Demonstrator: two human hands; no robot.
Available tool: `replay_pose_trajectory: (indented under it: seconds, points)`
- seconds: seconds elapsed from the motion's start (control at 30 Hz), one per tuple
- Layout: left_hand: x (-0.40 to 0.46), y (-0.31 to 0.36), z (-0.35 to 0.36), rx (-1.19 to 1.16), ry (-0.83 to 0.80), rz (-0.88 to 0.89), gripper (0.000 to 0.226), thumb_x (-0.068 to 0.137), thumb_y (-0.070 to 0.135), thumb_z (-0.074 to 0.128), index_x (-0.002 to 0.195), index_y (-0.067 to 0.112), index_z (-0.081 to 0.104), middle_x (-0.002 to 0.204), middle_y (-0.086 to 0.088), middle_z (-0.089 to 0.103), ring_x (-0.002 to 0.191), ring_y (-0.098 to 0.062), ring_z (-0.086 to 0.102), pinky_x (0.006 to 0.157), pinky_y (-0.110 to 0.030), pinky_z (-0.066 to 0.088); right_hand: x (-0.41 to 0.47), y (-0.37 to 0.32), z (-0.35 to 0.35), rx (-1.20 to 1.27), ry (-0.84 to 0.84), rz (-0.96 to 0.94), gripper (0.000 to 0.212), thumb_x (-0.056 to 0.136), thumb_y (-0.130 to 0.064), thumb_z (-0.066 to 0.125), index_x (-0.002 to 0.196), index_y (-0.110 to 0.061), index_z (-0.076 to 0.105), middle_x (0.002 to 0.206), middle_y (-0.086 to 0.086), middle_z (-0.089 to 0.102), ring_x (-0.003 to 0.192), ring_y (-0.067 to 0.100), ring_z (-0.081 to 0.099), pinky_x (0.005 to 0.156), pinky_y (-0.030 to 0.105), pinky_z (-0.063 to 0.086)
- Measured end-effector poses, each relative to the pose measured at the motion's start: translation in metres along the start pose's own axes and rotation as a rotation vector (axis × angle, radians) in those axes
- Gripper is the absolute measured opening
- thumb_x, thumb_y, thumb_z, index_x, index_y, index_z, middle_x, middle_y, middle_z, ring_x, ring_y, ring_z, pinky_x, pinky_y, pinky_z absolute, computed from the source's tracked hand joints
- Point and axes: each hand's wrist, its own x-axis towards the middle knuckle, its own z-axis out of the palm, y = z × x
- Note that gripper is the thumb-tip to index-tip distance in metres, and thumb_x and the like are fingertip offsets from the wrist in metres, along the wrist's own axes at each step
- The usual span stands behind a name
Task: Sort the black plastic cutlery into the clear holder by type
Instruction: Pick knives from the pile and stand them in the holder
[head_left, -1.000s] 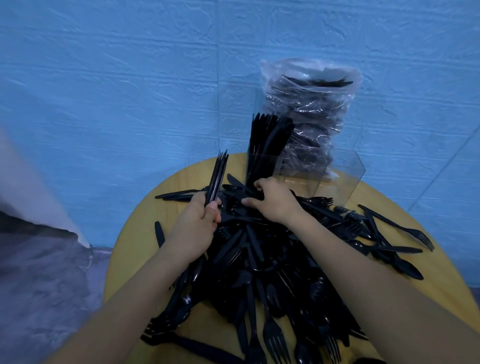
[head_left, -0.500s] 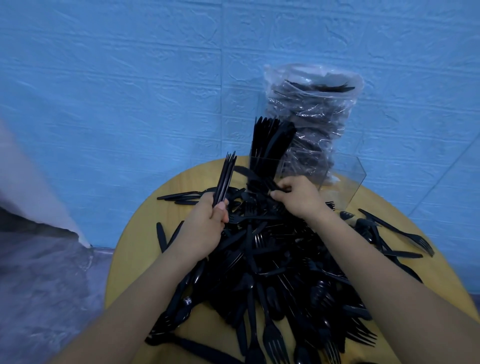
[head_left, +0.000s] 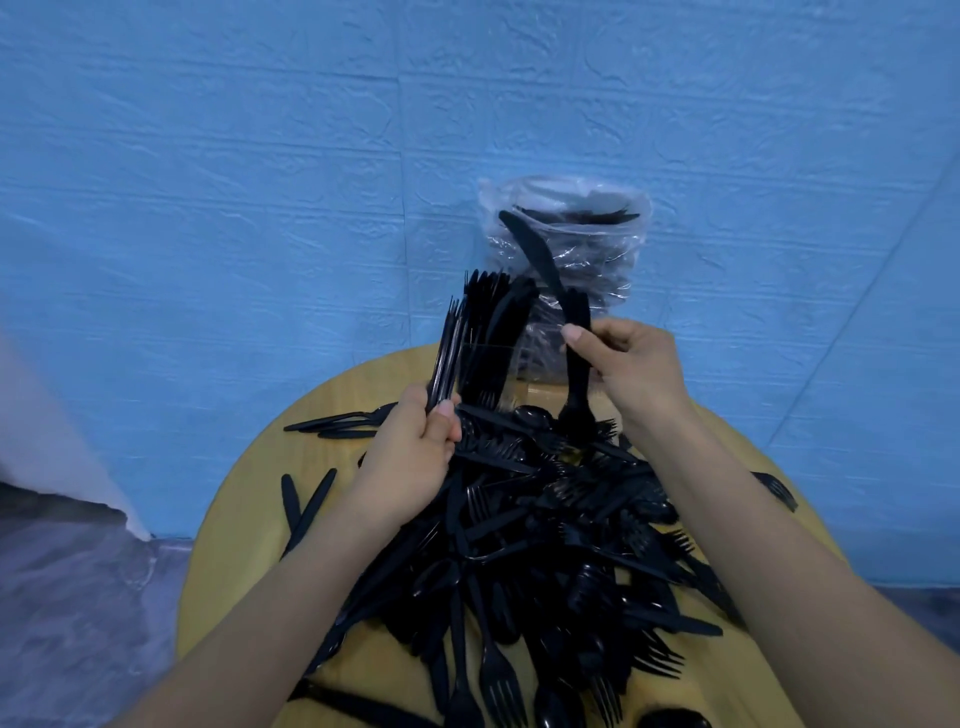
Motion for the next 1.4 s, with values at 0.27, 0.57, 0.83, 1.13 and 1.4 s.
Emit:
replay_pose_trajectory:
  seconds: [0.27, 0.57, 0.83, 1.13, 1.4]
  points:
    - [-0.019, 0.014, 0.019, -0.052, -0.016, 0.013, 0.02, 0.102, 0.016, 0.032, 0.093, 0.026, 0.048, 0.07, 0.005, 0.047, 0.053, -0.005, 0.039, 0.055, -0.028, 0.035, -0.032, 0.019, -0.026, -0.182, -0.082, 0.115, 0.026, 0.076, -0.024, 0.077, 0.06, -0.011, 0.061, 0.05, -0.004, 0.039, 0.04, 0.002, 0.031, 0.043, 0.013, 0.027]
    - [-0.043, 0.018, 0.036, -0.087, -0.057, -0.04, 0.019, 0.102, 0.016, 0.032, 0.096, 0.023, 0.049, 0.072, 0.003, 0.046, 0.055, -0.007, 0.039, 0.055, -0.024, 0.036, -0.065, 0.033, -0.031, -0.29, -0.091, 0.047, 0.04, 0.091, -0.03, 0.062, 0.063, -0.011, 0.039, 0.053, -0.006, 0.031, 0.048, 0.009, 0.028, 0.05, 0.026, 0.022]
    - [-0.048, 0.022, 0.035, -0.112, -0.054, -0.077, 0.017, 0.102, 0.016, 0.032, 0.099, 0.02, 0.048, 0.071, 0.002, 0.045, 0.053, -0.006, 0.038, 0.052, -0.022, 0.035, -0.064, 0.026, -0.018, -0.497, -0.268, 0.051, 0.042, 0.092, -0.057, 0.039, 0.07, -0.021, 0.037, 0.059, -0.007, 0.038, 0.052, 0.011, 0.039, 0.052, 0.026, 0.028]
    - [-0.043, 0.017, 0.03, -0.187, -0.042, -0.095, 0.017, 0.102, 0.015, 0.032, 0.096, 0.019, 0.048, 0.072, 0.002, 0.044, 0.049, -0.002, 0.038, 0.048, -0.02, 0.034, -0.078, 0.005, -0.011, -0.398, -0.175, -0.037, 0.034, 0.103, -0.031, 0.026, 0.074, -0.017, 0.037, 0.071, -0.003, 0.038, 0.066, 0.012, 0.04, 0.061, 0.026, 0.032]
    - [-0.046, 0.012, 0.033, -0.19, -0.042, -0.083, 0.016, 0.102, 0.016, 0.033, 0.103, 0.013, 0.049, 0.074, 0.001, 0.048, 0.053, -0.004, 0.041, 0.048, -0.017, 0.039, -0.113, -0.003, 0.001, -0.274, -0.21, -0.053, 0.015, 0.102, -0.017, 0.034, 0.103, -0.012, 0.048, 0.077, -0.002, 0.051, 0.066, 0.011, 0.047, 0.054, 0.013, 0.035]
